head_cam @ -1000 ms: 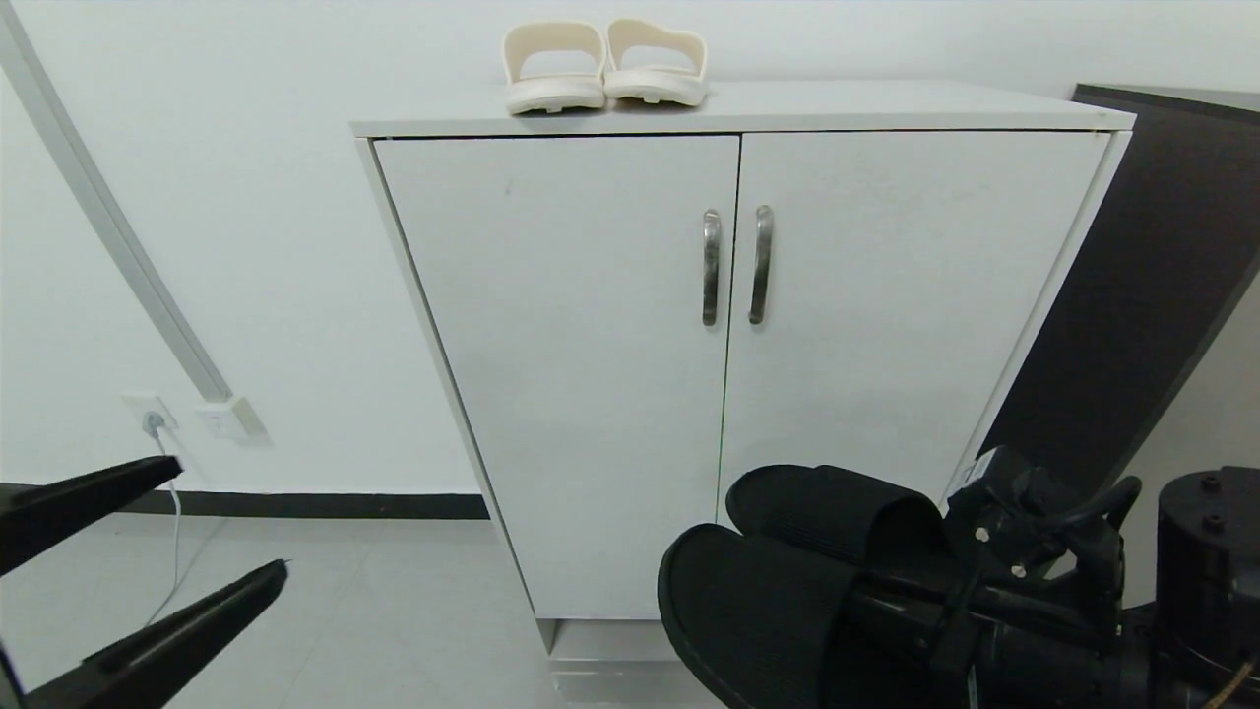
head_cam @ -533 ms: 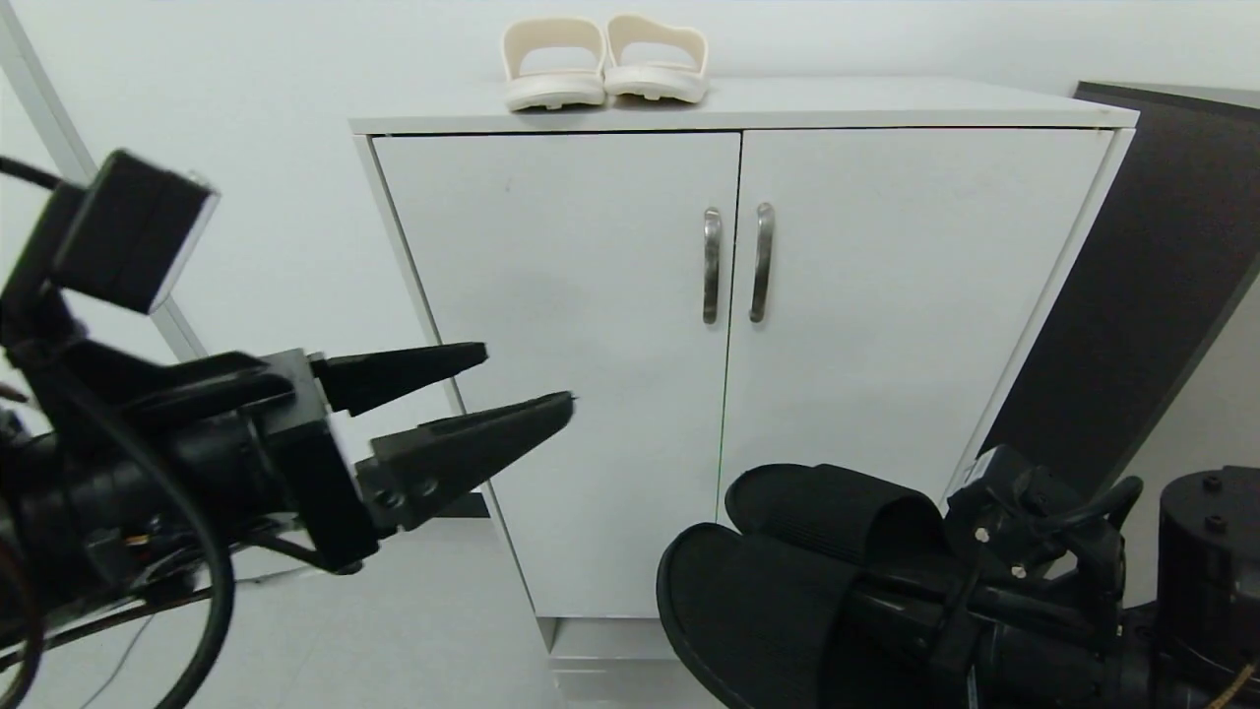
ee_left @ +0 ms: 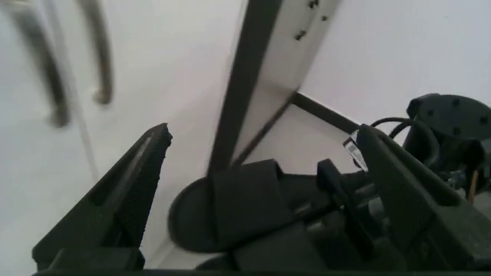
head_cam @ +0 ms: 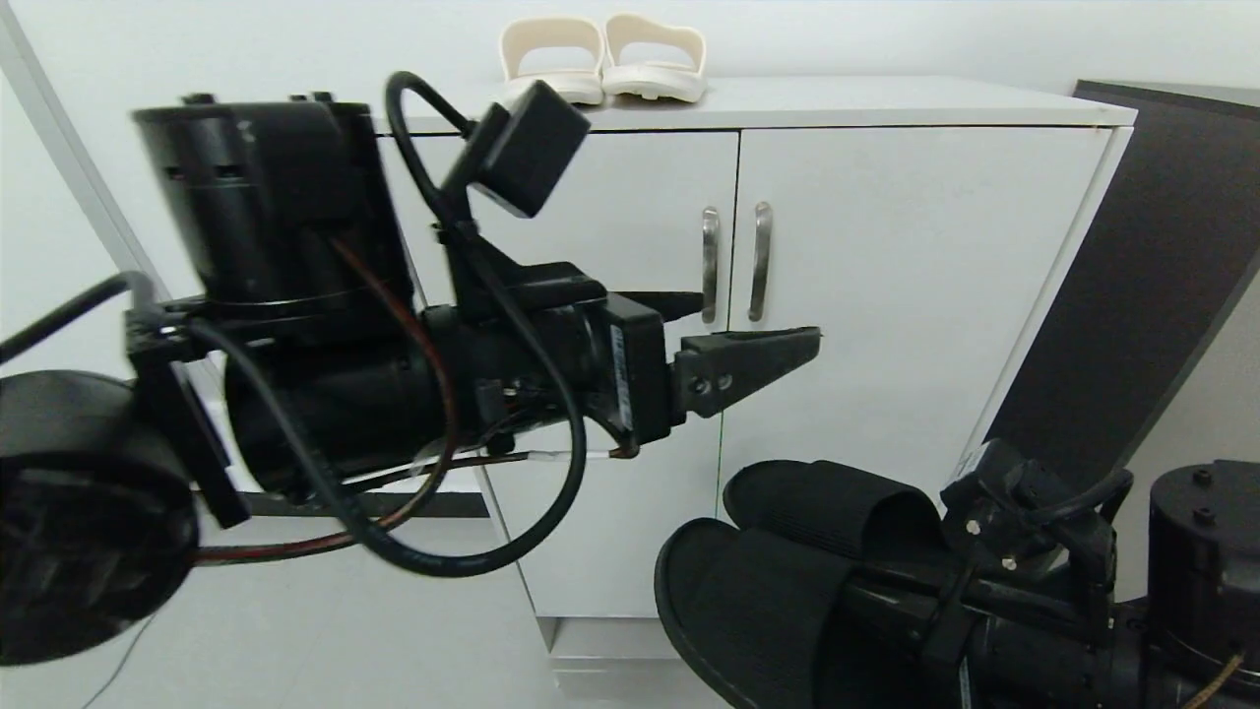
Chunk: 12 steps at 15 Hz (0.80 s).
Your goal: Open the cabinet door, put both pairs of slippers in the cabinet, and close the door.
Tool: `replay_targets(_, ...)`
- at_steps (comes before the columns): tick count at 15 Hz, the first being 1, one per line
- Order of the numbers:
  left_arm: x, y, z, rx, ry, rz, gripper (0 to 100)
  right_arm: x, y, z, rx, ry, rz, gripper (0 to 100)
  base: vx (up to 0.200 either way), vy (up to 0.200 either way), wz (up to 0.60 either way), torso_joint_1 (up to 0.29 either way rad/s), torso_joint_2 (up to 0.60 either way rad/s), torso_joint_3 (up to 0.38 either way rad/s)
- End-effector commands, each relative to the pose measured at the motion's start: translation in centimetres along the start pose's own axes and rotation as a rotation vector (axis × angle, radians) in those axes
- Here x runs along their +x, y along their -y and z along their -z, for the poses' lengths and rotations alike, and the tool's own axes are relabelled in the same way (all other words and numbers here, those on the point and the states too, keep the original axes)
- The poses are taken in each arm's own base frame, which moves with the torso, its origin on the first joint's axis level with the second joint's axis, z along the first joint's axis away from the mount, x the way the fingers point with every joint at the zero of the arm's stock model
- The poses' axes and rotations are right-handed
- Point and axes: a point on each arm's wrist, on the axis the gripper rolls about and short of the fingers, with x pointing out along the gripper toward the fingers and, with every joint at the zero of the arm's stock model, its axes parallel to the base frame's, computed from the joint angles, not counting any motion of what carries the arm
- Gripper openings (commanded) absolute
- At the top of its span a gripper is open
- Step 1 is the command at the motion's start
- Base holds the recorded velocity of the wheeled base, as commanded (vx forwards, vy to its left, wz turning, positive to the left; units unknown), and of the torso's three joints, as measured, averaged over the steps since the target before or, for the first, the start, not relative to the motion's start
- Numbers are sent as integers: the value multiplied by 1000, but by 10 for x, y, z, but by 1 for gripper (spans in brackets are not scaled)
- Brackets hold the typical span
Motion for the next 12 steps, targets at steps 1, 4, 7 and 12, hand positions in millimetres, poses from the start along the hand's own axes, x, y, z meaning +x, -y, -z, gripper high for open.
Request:
replay_targets(1,34,-13,16,-42,-53,46,100,0,0,1,1,-3,0,0,0,0,0,0,0,0)
replay_targets(4,47,-28,2,-145,-29,143,100,0,0,0,-1,-1,0,0,0,0,0,0,0,0)
replay_targets(7,58,-47,-3,-204,-20,164,100,1,0,1,-1,-7,0,0,0,0,0,0,0,0)
replay_targets(12,64,-52,-6,-189,3,84,100,0,-1,1,-3,-3,-3,0,0,0,0,0,0,0)
